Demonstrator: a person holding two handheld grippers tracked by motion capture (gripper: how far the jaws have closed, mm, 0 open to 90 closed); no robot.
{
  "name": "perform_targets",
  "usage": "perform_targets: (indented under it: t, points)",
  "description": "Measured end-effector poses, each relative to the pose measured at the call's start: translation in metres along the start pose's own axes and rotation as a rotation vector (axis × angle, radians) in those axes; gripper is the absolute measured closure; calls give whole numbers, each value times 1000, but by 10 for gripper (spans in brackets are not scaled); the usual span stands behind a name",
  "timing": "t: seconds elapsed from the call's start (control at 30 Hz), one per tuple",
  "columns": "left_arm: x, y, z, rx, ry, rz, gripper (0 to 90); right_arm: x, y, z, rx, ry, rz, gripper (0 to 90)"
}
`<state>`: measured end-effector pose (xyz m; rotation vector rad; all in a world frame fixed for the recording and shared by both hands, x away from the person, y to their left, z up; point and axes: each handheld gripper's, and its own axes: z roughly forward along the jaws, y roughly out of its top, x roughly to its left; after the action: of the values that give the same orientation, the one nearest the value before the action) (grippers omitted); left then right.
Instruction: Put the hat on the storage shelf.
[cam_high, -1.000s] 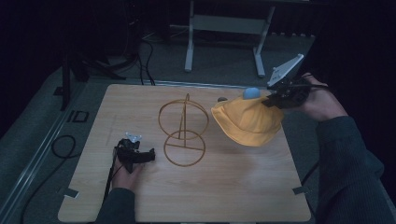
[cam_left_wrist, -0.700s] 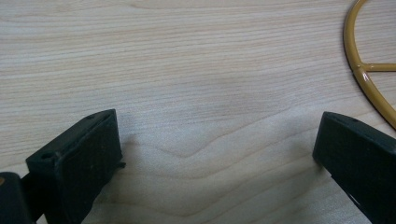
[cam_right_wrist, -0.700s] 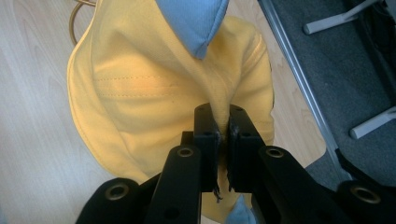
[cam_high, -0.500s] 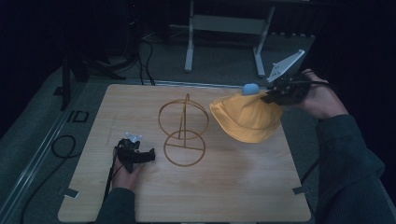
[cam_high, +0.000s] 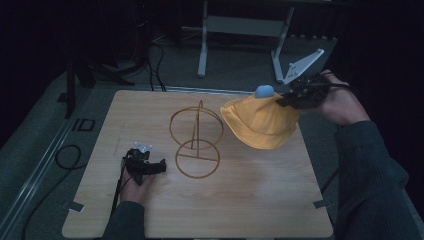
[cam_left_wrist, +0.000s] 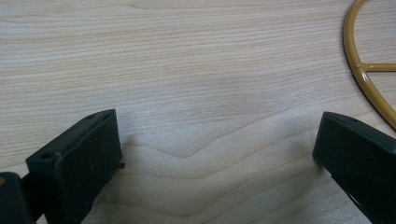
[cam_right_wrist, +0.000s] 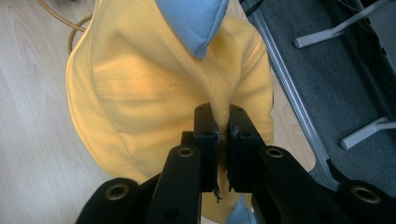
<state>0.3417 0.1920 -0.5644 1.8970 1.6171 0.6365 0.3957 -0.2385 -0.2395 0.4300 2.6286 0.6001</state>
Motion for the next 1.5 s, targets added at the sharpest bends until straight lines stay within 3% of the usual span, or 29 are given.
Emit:
perform_targets:
  t: [0.9, 1.5]
  points:
    - [0, 0, 0, 0, 0, 0, 9, 1, 25, -3, -34, -11, -15, 845]
    - [0, 0, 0, 1, -1, -1, 9, 20, 80, 10, -91, 33, -77, 844]
